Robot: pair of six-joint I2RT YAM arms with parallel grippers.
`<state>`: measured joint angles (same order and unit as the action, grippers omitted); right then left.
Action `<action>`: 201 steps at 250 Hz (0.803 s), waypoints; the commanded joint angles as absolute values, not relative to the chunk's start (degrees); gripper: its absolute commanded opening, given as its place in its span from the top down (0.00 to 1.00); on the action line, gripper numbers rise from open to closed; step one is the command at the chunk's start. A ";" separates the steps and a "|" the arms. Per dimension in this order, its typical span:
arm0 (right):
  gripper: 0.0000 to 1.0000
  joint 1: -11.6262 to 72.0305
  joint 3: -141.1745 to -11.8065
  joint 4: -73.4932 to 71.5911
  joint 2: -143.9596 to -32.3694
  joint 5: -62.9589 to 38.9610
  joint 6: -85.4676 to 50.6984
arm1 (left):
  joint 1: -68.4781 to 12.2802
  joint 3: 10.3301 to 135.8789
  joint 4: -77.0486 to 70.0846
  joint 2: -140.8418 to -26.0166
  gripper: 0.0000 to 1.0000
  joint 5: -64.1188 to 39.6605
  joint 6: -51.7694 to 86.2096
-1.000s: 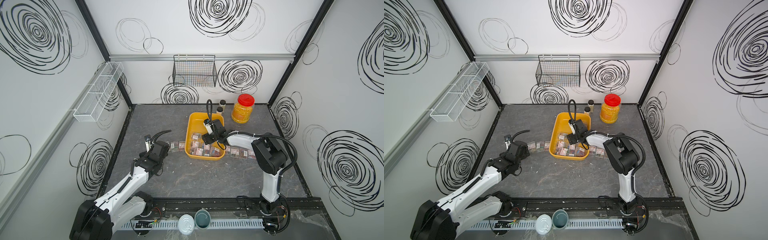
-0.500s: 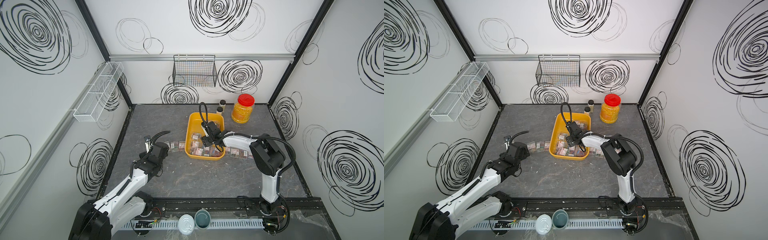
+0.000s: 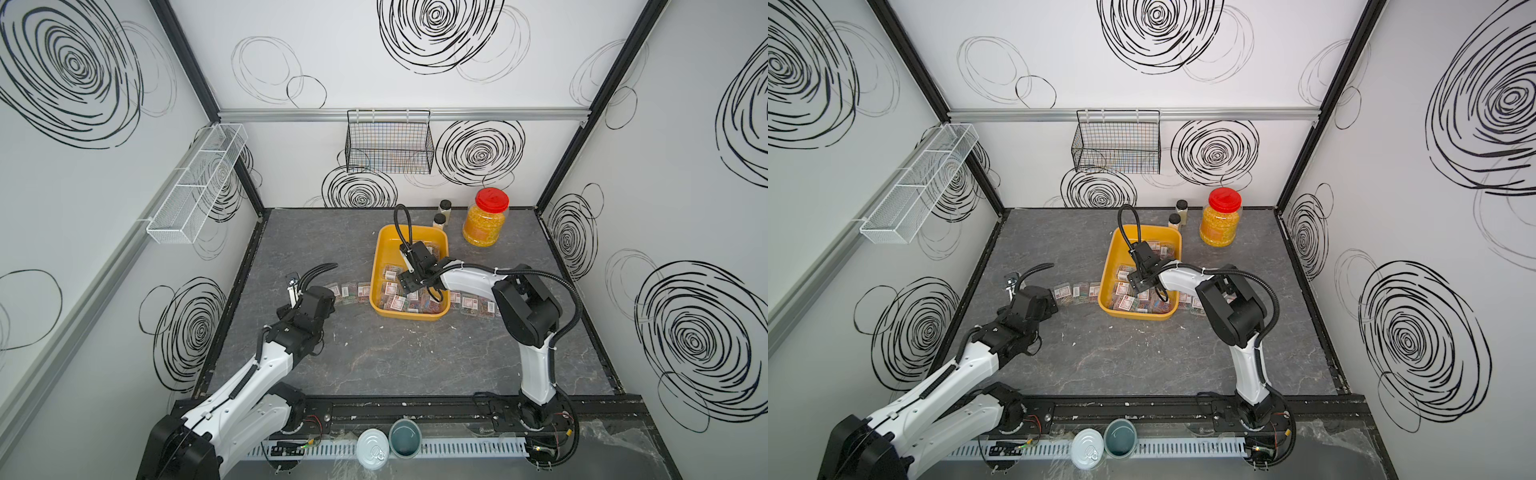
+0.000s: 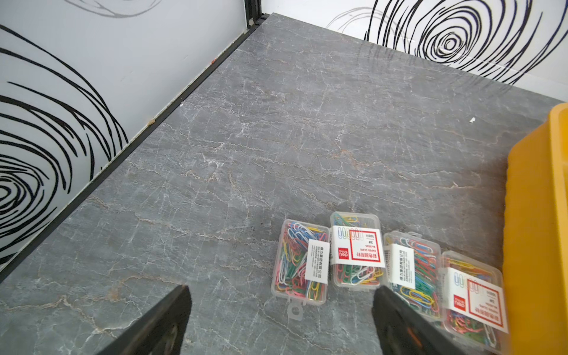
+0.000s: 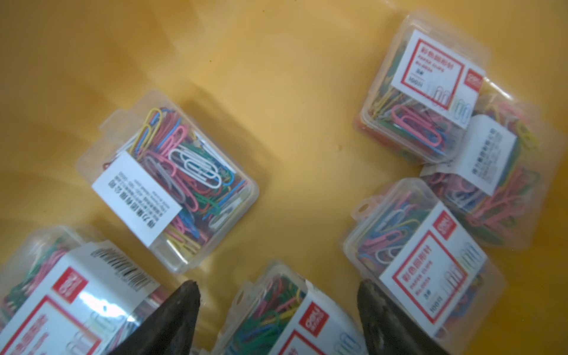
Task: Take the paper clips out of the storage box
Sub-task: Pick up the boxed paper clips from the storage box.
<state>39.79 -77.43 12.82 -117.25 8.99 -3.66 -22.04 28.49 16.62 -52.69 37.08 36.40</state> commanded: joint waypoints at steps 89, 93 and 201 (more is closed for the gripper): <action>0.24 32.55 -73.30 17.80 -116.98 6.80 -10.63 | -21.22 28.01 15.03 -52.30 0.04 36.83 36.47; 0.24 32.18 -73.31 17.69 -116.89 6.29 -11.06 | -21.19 27.98 15.03 -52.22 0.04 36.83 36.47; 0.10 37.84 -72.94 21.58 -113.96 8.59 -10.63 | -20.50 27.07 14.71 -50.20 0.03 35.85 36.29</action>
